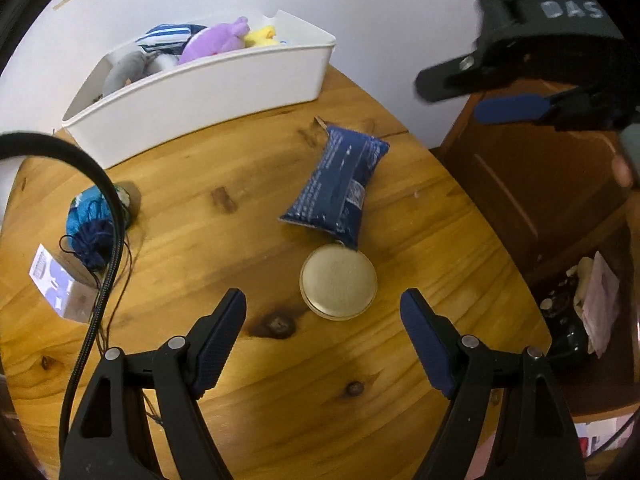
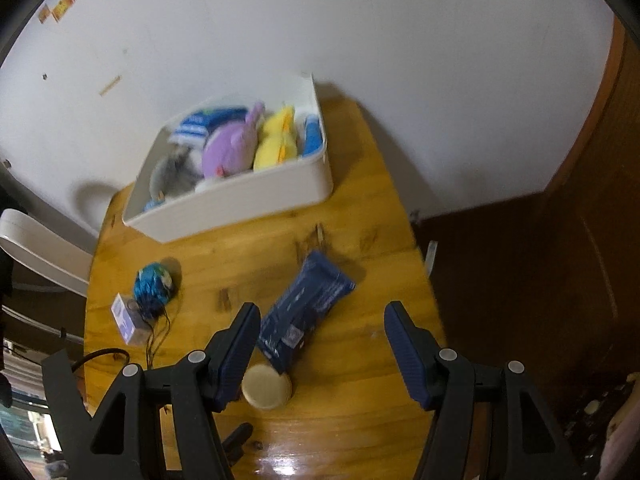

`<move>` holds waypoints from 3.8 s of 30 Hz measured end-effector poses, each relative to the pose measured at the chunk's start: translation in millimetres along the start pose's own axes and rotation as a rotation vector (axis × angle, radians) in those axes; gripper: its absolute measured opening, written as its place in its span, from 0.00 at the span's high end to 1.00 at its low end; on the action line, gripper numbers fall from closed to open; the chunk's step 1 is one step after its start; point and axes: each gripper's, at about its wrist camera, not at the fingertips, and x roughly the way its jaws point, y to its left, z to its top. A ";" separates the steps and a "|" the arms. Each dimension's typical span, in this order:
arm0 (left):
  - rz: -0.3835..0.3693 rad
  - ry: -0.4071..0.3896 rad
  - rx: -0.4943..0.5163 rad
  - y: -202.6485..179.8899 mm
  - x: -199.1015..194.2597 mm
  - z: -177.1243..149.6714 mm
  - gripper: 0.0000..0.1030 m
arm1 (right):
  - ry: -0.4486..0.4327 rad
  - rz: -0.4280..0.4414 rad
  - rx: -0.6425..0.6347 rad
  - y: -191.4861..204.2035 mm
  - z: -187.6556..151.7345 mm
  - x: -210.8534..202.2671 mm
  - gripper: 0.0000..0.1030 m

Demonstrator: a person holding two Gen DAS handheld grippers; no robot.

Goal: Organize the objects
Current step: 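Withdraw both open tools from the tray back over the table, then grasp the gold round tin with left tool while right tool grasps blue snack packet, then carry the gold tin and blue snack packet over the white tray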

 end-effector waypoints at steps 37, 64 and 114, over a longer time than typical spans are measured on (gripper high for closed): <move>0.068 -0.055 0.012 -18.9 50.3 0.8 0.21 | 0.286 0.113 0.077 6.4 15.9 133.5 0.48; 0.098 -0.127 0.046 -26.0 16.0 5.4 0.43 | 0.260 0.123 0.029 9.9 15.6 119.0 0.53; 0.595 -0.346 0.032 144.8 -156.6 256.2 0.43 | -0.348 -0.035 -0.247 121.0 187.1 -125.9 0.54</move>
